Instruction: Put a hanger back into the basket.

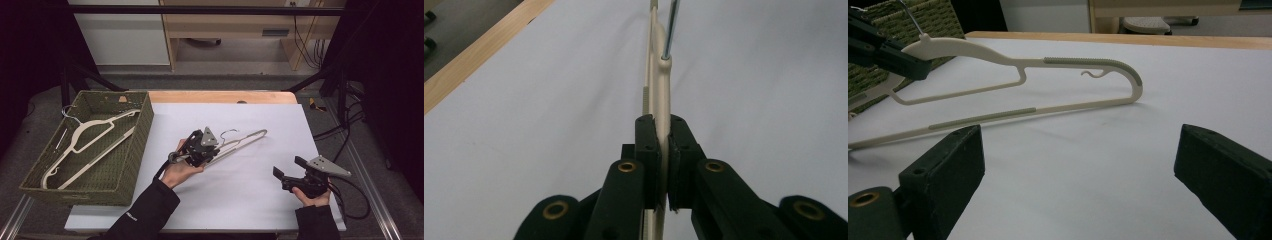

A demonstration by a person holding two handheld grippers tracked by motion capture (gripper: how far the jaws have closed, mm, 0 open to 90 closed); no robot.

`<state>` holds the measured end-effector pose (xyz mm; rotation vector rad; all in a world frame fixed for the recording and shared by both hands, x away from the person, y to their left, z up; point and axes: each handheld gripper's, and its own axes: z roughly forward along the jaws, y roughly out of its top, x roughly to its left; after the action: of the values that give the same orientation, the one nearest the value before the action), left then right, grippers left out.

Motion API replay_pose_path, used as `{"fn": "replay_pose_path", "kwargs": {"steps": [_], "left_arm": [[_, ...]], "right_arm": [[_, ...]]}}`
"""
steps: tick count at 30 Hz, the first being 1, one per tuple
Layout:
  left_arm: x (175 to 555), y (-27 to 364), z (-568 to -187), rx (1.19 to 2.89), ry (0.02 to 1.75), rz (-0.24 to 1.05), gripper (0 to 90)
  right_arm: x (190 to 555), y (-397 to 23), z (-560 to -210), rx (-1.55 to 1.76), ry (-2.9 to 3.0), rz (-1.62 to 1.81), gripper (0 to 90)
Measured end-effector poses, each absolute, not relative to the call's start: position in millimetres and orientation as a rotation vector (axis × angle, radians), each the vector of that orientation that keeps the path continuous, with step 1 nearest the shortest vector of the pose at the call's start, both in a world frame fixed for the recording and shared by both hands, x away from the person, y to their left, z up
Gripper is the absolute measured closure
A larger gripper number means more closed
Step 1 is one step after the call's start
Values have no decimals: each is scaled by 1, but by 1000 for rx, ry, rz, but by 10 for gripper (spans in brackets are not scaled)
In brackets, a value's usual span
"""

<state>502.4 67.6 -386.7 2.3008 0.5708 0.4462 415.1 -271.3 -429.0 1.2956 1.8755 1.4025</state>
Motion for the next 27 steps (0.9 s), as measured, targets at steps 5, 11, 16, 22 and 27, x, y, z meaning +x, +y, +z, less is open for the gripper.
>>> {"fn": "replay_pose_path", "kwargs": {"steps": [5, 11, 16, 22, 27], "left_arm": [[504, 77, -382, 2273, 601, 436, 856], [498, 92, -371, 2183, 646, 418, 857], [491, 107, -354, 2150, 649, 401, 857], [478, 126, -332, 2107, 639, 382, 857], [467, 143, -310, 2067, 618, 381, 857]], "right_arm": [[414, -271, -429, 1284, 1888, 1403, 47], [414, -270, -429, 1282, 1891, 1398, 42], [412, -272, -427, 1263, 1892, 1405, 34], [411, -272, -426, 1231, 1898, 1408, 21], [410, -271, -424, 1216, 1900, 1405, 12]]}}
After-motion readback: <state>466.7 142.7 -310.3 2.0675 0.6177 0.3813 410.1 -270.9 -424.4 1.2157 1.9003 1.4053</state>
